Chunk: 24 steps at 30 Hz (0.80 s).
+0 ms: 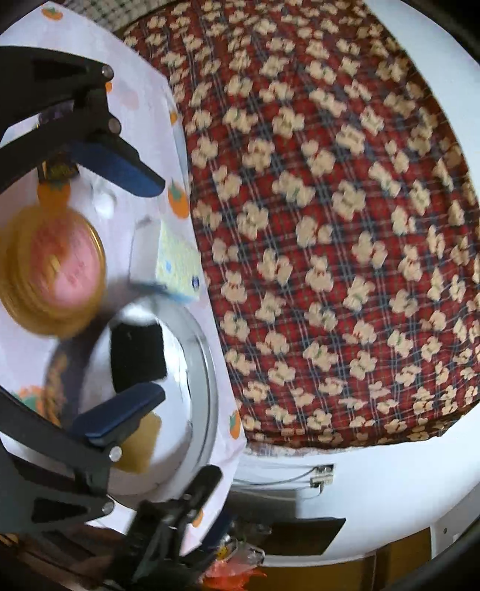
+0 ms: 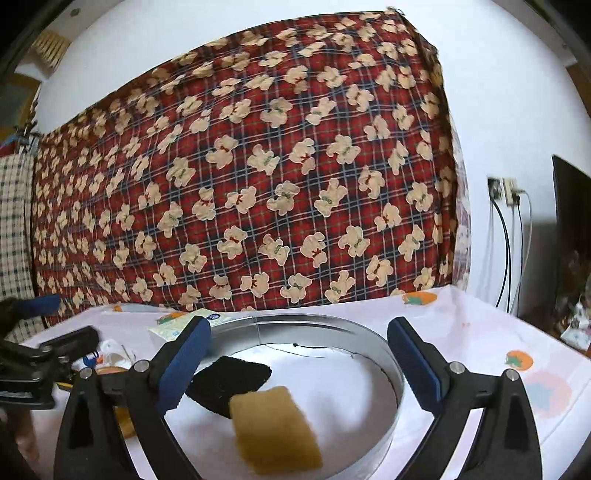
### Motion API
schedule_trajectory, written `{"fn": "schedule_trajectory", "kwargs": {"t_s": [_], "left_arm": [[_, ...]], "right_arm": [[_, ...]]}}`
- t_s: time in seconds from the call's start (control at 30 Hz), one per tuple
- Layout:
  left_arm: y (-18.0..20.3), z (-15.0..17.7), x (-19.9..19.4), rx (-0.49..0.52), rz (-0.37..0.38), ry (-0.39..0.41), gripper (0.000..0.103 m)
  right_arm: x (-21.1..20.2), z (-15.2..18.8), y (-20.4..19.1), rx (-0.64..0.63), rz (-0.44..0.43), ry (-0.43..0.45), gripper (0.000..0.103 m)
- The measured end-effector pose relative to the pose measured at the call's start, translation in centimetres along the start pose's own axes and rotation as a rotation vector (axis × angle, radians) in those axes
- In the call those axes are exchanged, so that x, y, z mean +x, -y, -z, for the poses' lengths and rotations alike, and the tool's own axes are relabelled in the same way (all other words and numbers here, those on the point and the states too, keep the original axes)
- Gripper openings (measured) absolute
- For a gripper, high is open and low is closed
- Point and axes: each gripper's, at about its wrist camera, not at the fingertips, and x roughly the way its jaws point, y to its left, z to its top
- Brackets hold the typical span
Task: Organize soft objects
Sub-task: 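Open both tools to drop the sponge and black cloth into the bin, then move the left tool to the pink towel and grasp its edge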
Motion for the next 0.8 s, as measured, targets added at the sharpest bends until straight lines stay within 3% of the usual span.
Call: {"fn": "schedule_trajectory", "kwargs": {"t_s": [0.3, 0.4, 0.6, 0.7, 0.8], "left_arm": [[-7.4, 3.9, -2.5, -0.030, -0.181, -0.011, 0.102], [-11.7, 5.8, -2.5, -0.054, -0.305, -0.073, 0.102], [-21.2, 9.0, -3.3, -0.207, -0.545, -0.187, 0.102], [-24.7, 10.5, -2.9, -0.265, -0.581, -0.281, 0.102], [-26.7, 11.8, -2.8, -0.327, -0.567, -0.348, 0.102]], "right_arm": [[1.6, 0.1, -0.5, -0.023, -0.007, -0.085, 0.098], [1.5, 0.1, -1.0, -0.046, -0.008, -0.080, 0.098], [1.7, 0.3, -2.3, -0.078, -0.051, -0.090, 0.098], [1.5, 0.3, -3.0, -0.087, -0.069, -0.079, 0.098], [1.3, 0.3, -3.9, -0.099, -0.092, -0.067, 0.098]]}}
